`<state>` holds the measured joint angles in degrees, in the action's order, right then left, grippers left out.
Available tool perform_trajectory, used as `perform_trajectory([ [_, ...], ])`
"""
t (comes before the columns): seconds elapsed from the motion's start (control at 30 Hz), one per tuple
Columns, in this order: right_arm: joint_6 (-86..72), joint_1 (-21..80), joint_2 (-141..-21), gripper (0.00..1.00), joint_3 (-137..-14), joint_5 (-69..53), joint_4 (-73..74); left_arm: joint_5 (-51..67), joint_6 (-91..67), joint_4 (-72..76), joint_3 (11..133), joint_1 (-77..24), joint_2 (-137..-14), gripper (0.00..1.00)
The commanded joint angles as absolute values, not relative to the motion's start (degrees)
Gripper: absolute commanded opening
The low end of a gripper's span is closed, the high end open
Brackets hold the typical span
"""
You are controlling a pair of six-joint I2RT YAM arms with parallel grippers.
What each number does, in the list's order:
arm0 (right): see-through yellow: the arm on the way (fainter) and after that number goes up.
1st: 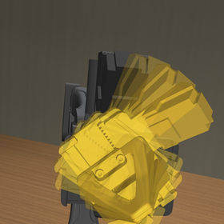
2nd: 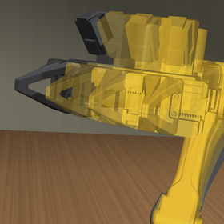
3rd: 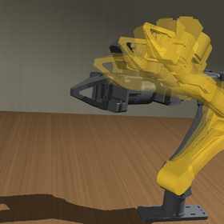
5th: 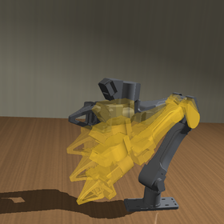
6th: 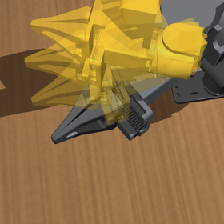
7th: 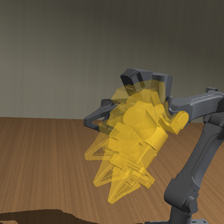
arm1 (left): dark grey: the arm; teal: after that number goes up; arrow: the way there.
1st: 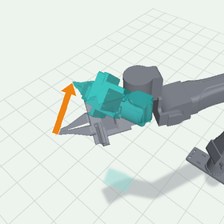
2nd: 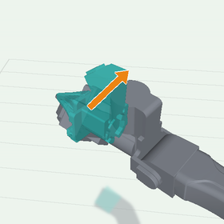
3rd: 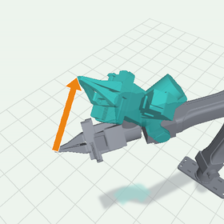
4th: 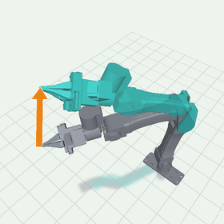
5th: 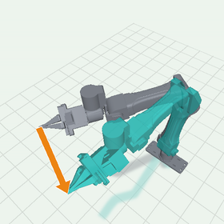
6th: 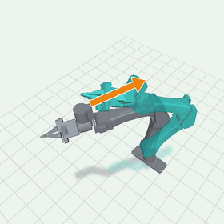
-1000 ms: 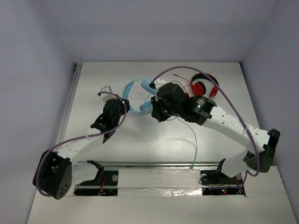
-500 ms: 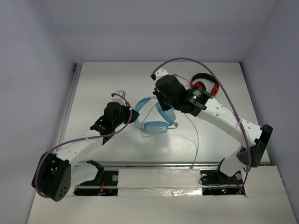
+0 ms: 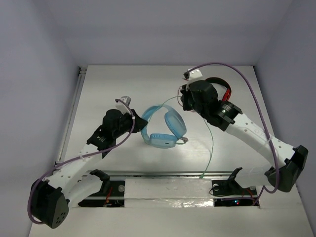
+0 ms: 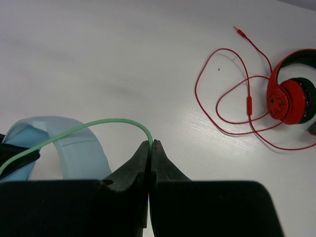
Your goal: Wrap the headphones
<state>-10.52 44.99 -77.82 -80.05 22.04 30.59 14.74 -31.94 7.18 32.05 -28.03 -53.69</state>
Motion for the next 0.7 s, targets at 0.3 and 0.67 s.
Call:
perform_trajectory([
  [0.3,-21.0,39.21,-64.07,0.0,-56.97,14.77,-2.28,10.72,-32.26,3.61,45.17,-26.54,-50.54,0.0],
  [0.67,-28.55,38.14,-64.87,0.0,-46.86,4.93,-19.06,10.56,-32.7,3.61,51.14,-25.4,-50.71,0.0],
])
